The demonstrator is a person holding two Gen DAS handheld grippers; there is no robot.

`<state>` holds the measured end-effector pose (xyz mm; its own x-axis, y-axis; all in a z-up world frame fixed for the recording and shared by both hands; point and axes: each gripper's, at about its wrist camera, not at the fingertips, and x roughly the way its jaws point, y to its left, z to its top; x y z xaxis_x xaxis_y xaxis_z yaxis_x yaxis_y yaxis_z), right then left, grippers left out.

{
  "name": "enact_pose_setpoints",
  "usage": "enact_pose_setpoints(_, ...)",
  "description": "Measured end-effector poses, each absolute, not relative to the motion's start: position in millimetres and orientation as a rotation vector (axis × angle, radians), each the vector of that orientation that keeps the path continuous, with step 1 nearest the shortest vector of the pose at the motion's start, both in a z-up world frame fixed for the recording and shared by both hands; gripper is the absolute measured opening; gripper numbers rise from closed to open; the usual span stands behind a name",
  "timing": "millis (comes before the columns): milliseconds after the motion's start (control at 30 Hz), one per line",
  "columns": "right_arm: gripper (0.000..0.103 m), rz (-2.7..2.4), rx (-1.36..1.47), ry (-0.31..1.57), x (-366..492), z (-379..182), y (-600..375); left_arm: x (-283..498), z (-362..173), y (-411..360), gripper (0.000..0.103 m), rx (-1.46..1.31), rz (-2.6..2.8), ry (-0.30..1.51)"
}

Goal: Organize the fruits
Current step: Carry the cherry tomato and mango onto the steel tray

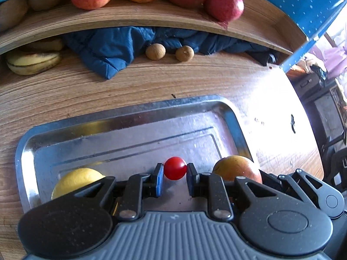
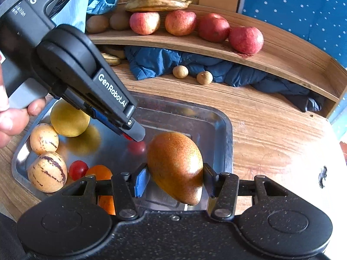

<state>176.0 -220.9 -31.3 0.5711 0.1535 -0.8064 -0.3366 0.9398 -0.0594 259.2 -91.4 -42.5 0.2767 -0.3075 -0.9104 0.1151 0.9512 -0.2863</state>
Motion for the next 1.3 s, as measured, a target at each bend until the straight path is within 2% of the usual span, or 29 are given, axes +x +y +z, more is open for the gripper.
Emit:
enact_pose_setpoints(900, 0.055, 0.153, -0.135, 0.948, 147, -29, -215, 246, -44, -91, 0.024, -0.086, -0.38, 1.273)
enact_pose_setpoints(1067, 0.06, 0.143, -0.131, 0.937, 144, -25, -214, 244, -43, -88, 0.026, -0.085, -0.385, 1.275)
enact_pose_setpoints(1167, 0.071, 0.138, -0.113, 0.932, 142, -20, -215, 241, -39, -86, 0.034, -0.093, -0.387, 1.273)
enact_pose_setpoints(1300, 0.081, 0.144, -0.078, 0.921, 139, -12, -216, 236, -31, -82, 0.045, -0.099, -0.394, 1.257)
